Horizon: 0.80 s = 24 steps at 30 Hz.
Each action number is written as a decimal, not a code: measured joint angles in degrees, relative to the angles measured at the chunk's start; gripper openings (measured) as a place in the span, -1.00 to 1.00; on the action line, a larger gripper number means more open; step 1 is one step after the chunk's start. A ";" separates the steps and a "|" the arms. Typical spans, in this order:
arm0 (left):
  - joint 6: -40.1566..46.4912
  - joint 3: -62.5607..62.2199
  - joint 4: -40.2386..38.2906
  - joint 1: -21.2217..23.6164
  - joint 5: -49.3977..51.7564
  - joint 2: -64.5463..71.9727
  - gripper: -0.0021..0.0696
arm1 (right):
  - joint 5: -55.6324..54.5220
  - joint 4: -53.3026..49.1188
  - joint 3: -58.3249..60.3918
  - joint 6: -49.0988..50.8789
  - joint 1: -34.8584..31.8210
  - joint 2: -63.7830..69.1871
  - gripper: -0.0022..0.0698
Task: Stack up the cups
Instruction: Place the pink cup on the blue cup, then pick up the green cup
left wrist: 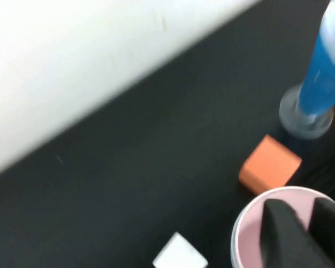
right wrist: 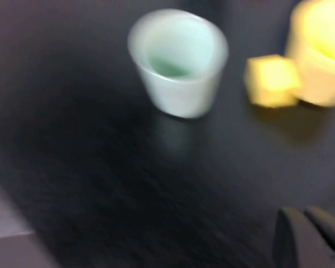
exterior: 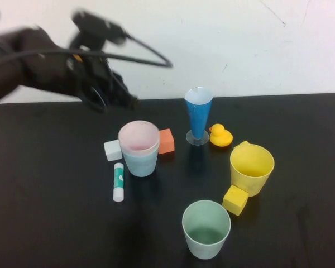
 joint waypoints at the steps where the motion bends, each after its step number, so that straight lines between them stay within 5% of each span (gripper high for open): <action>1: 0.00 0.00 0.14 0.00 0.00 -1.97 -0.77 | 1.76 2.13 -0.80 -1.49 0.00 1.77 -0.95; 8: -1.62 2.25 0.23 0.00 -1.60 -16.53 -0.93 | 2.27 6.04 -2.44 -5.27 4.42 11.05 -0.94; 19: -3.05 25.94 2.04 0.00 -3.46 -43.49 -0.94 | -17.57 3.29 -9.62 -6.12 29.29 26.83 -0.92; 24: -4.07 34.95 2.58 0.00 -3.47 -54.26 -0.94 | -18.82 -2.18 -17.44 -6.58 33.86 37.53 -0.64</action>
